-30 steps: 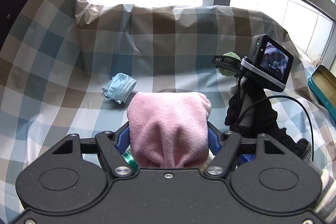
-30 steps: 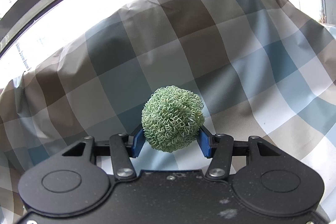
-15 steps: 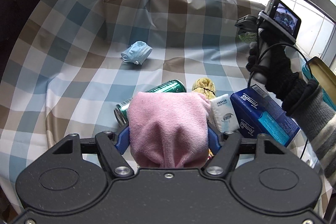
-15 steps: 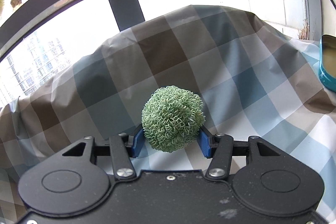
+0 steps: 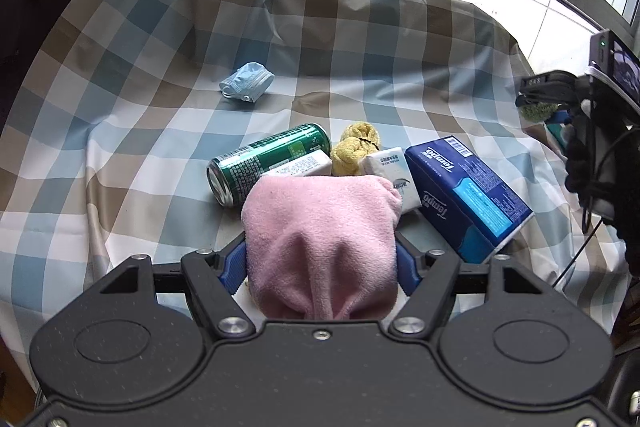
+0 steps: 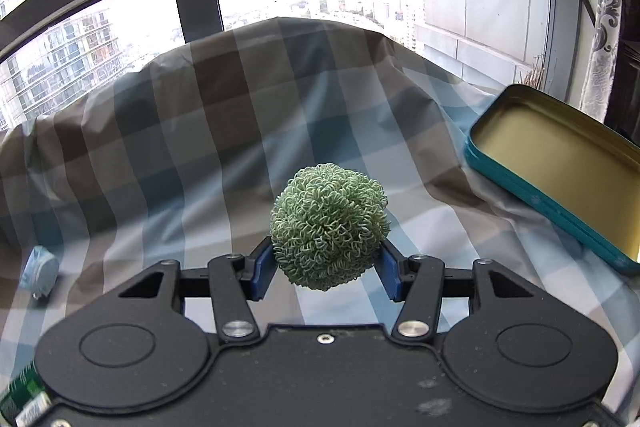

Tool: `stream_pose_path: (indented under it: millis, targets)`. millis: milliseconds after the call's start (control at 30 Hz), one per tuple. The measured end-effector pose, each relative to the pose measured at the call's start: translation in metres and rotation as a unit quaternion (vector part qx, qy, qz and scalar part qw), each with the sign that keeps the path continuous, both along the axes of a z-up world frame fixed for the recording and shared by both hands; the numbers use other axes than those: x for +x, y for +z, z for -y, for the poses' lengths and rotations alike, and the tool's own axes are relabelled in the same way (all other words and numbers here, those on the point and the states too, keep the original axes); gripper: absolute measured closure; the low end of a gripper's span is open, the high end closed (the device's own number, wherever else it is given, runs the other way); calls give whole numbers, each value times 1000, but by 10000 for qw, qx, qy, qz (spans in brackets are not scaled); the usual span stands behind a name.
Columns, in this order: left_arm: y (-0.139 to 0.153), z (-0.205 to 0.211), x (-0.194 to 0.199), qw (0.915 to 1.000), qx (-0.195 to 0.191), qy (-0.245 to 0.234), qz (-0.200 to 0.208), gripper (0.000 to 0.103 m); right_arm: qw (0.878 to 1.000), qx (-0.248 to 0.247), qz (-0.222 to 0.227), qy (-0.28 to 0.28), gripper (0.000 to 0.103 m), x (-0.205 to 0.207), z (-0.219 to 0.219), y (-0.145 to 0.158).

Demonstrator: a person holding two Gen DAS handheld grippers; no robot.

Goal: Organize soft objects
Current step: 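Lift the pink pouch and green ball and carry them toward the basket, then lower the pink pouch into the basket with left tool while right lowers green ball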

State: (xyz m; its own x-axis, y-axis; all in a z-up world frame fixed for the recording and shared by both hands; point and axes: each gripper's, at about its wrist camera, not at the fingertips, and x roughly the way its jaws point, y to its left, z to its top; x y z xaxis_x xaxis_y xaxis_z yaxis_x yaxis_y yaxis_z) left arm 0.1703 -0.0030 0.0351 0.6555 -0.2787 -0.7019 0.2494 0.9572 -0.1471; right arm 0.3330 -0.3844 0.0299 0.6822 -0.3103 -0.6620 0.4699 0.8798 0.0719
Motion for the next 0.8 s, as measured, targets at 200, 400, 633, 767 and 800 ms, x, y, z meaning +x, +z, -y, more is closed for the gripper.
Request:
stream_pose_path:
  millis: [200, 400, 633, 767, 800]
  targets:
    - [-5, 0, -24, 10000, 40, -49, -67, 37, 9994, 194, -257, 103, 51, -87, -11, -15]
    - [-17, -1, -49, 9997, 74, -63, -246, 37, 9979, 476, -288, 346, 51, -167, -43, -27]
    - [-28, -4, -77, 9992, 98, 25, -376, 37, 9951, 481, -39, 867, 51, -241, -93, -16]
    - [-31, -8, -92, 9990, 67, 118, -428, 37, 9924, 447, 191, 1130, 51, -279, -119, -3]
    - [-32, -9, -96, 9990, 64, 149, -427, 37, 9915, 469, 242, 1192, 51, -287, -124, -1]
